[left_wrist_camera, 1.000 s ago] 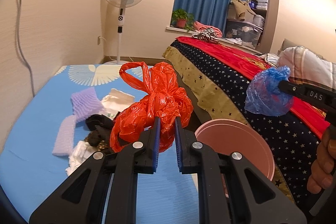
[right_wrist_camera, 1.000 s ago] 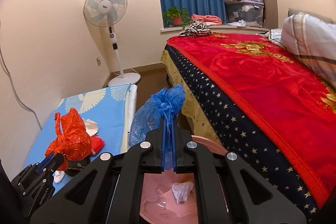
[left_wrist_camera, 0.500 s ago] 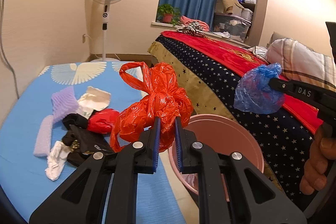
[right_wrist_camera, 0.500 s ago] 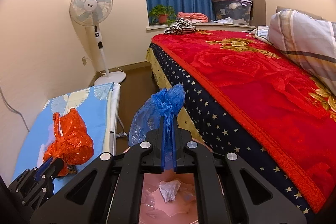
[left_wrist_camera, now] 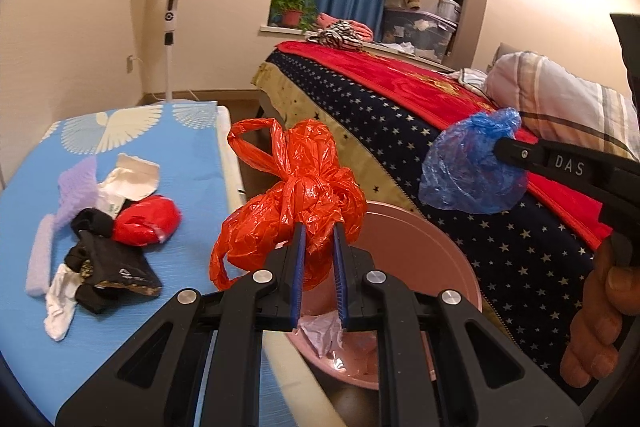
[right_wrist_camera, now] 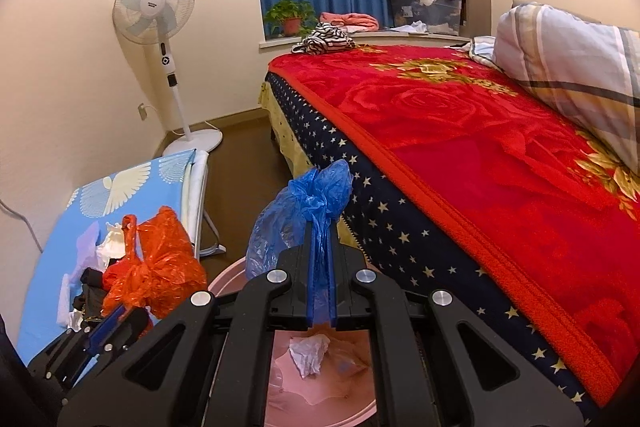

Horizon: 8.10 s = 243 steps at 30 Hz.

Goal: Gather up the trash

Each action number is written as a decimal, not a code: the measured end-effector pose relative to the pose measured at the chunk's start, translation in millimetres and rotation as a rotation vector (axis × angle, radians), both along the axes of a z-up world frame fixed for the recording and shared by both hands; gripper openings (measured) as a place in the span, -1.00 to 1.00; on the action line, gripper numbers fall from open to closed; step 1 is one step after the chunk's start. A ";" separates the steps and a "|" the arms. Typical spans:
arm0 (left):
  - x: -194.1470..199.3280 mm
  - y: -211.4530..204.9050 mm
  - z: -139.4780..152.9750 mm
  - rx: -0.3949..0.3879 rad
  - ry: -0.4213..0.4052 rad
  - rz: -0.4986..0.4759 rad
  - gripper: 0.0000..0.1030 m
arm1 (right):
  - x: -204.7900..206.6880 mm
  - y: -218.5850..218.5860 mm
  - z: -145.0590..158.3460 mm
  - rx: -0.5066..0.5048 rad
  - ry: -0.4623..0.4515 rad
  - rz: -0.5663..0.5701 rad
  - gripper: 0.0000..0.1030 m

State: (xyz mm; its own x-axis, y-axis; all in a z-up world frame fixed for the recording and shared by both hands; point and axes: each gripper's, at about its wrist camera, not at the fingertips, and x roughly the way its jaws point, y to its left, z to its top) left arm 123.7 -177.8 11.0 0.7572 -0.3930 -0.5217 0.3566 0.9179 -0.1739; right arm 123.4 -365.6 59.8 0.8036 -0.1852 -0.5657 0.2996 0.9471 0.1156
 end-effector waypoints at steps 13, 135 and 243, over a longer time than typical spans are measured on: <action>-1.4 -19.0 -4.1 0.015 0.015 -0.086 -0.30 | -5.2 -12.6 -1.4 0.045 -0.013 -0.051 -0.38; 32.6 234.7 -64.6 -0.072 0.234 0.580 0.11 | 20.1 204.2 -35.7 0.037 0.104 0.621 -0.90; 7.5 5.2 -2.4 -0.089 0.044 -0.032 -0.97 | -22.8 13.7 -28.3 0.048 0.046 0.020 -0.89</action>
